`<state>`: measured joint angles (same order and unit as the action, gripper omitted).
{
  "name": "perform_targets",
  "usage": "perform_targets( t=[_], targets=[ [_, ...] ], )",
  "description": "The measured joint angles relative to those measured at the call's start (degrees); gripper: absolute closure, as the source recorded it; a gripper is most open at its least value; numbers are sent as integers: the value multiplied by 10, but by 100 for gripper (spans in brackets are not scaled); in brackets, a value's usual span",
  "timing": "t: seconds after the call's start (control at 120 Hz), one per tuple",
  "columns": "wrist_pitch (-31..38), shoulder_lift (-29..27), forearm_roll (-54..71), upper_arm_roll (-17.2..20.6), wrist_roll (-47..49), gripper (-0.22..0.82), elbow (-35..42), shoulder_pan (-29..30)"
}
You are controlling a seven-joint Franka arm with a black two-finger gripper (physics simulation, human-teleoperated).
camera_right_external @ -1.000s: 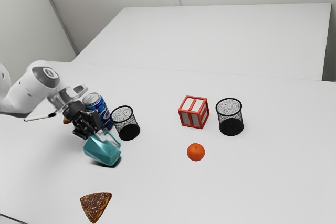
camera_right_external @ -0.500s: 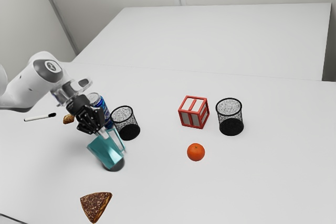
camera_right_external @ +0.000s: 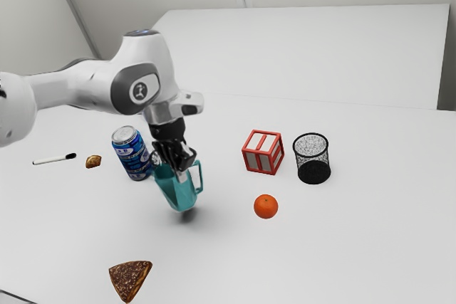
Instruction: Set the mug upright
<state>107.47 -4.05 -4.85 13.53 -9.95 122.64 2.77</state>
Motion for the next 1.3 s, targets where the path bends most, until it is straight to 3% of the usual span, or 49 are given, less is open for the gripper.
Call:
perform_targets(
  t=[0.342,0.683,0.892,1.1,1.3],
  targets=[
    [98,12,87,7,97,79,11,-12],
    [144,63,93,8,154,79,9,-48],
    [163,82,93,8,177,78,9,-25],
    [166,78,70,9,191,34,8,-31],
    [162,48,65,9,199,13,7,-35]
  ],
)
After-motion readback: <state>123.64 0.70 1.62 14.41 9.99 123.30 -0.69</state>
